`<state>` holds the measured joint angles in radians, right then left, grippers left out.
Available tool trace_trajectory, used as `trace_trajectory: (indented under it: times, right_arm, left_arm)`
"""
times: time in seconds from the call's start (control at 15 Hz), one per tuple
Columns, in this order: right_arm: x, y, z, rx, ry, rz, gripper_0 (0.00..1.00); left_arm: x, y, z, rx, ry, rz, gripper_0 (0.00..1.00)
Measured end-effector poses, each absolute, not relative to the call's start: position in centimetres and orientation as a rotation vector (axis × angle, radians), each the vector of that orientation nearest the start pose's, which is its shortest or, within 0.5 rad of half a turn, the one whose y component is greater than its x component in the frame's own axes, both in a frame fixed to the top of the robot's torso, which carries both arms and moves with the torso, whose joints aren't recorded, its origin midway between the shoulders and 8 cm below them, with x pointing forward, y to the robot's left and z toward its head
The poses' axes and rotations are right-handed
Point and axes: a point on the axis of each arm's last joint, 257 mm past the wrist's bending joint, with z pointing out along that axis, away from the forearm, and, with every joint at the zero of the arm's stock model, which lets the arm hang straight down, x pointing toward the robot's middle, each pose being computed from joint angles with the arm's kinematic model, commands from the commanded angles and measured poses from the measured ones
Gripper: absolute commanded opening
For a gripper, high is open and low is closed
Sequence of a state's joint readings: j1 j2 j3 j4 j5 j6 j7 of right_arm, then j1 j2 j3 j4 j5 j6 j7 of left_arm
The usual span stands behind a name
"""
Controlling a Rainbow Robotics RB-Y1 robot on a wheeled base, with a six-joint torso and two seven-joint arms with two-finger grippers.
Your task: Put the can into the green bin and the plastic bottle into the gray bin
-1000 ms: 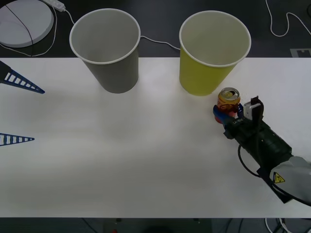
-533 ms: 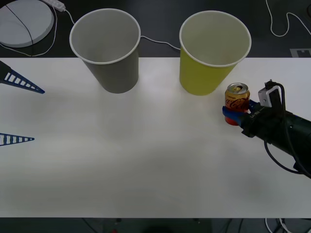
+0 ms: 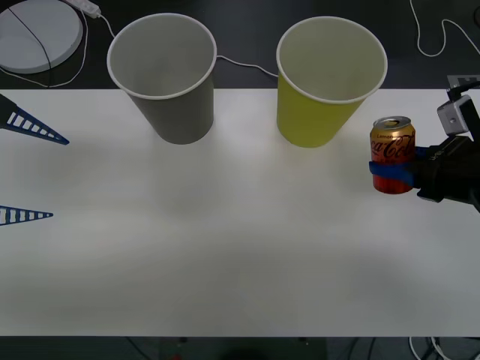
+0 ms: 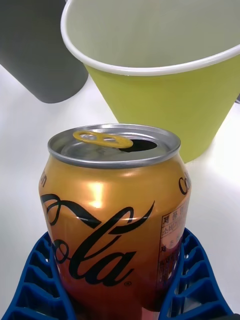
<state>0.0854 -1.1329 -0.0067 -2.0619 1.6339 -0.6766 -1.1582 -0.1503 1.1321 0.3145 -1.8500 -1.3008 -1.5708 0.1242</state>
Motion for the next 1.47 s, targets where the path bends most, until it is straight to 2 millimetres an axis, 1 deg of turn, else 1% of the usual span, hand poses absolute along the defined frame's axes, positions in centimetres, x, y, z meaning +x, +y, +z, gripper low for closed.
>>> trace_trajectory:
  times: [0.13, 0.33, 0.53, 0.67, 0.93, 1.13, 1.27, 1.47]
  right_arm:
    - [42.9, -25.9, -12.5, -0.662, 2.031, 0.428, 0.0]
    - [41.6, -27.0, -10.8, -0.649, 2.115, 0.414, 0.0]
    - [41.3, -28.3, -8.8, -0.675, 2.152, 0.359, 0.0]
    - [41.3, -29.6, -7.4, -0.702, 2.174, 0.298, 0.0]
    - [42.1, -31.7, -4.5, -0.742, 2.208, 0.198, 0.0]
    - [42.9, -32.6, -2.1, -0.766, 2.231, 0.142, 0.0]
    - [43.5, -32.6, -0.8, -0.801, 2.236, 0.092, 0.0]
    - [45.1, -31.6, 0.4, -0.84, 2.225, 0.054, 0.0]
  left_arm:
    - [36.1, 29.0, -8.2, 1.863, 1.454, -0.224, 1.0]
    - [36.1, 29.0, -8.2, 1.863, 1.454, -0.224, 1.0]
    - [36.1, 29.0, -8.2, 1.863, 1.454, -0.224, 1.0]
    - [36.1, 29.0, -8.2, 1.863, 1.454, -0.224, 1.0]
    - [36.1, 29.0, -8.2, 1.863, 1.454, -0.224, 1.0]
    - [36.1, 29.0, -8.2, 1.863, 1.454, -0.224, 1.0]
    - [36.1, 29.0, -8.2, 1.863, 1.454, -0.224, 1.0]
    - [36.1, 29.0, -8.2, 1.863, 1.454, -0.224, 1.0]
